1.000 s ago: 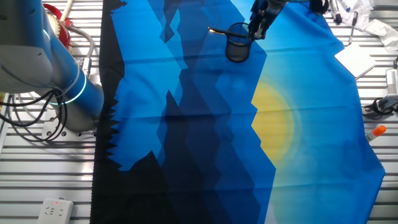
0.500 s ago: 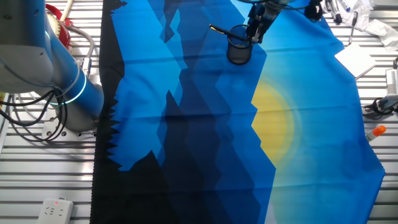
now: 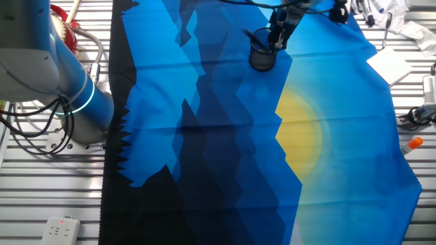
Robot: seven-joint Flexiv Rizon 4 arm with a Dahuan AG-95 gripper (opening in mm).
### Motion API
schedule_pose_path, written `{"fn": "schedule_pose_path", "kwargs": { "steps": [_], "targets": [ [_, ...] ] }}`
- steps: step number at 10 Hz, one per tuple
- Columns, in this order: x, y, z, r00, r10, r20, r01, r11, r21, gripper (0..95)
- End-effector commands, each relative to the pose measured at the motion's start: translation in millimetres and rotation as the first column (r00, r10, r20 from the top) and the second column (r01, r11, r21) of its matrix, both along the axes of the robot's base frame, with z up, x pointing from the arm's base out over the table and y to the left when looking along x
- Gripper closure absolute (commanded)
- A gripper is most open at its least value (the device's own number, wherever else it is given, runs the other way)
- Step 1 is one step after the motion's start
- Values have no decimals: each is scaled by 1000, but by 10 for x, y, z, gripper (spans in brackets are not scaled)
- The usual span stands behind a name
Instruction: Put the pen into the pen holder
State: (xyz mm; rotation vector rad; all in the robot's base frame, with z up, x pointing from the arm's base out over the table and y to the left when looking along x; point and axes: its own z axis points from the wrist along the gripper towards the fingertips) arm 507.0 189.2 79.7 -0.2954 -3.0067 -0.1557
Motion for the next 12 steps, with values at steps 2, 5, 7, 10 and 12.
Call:
{"fn": "schedule_pose_path", "kwargs": {
  "steps": [2,5,7,10,12],
  "targets": [
    [96,-35,182,1000,3,12,-3,1000,-1,0],
    [162,-76,734,1000,12,7,-11,998,-62,190],
    [159,-93,870,1000,27,4,-26,986,-164,380],
    [222,-271,988,995,95,5,-92,975,-204,950],
    [261,-449,1127,991,134,-6,-132,969,-207,950]
  ]
}}
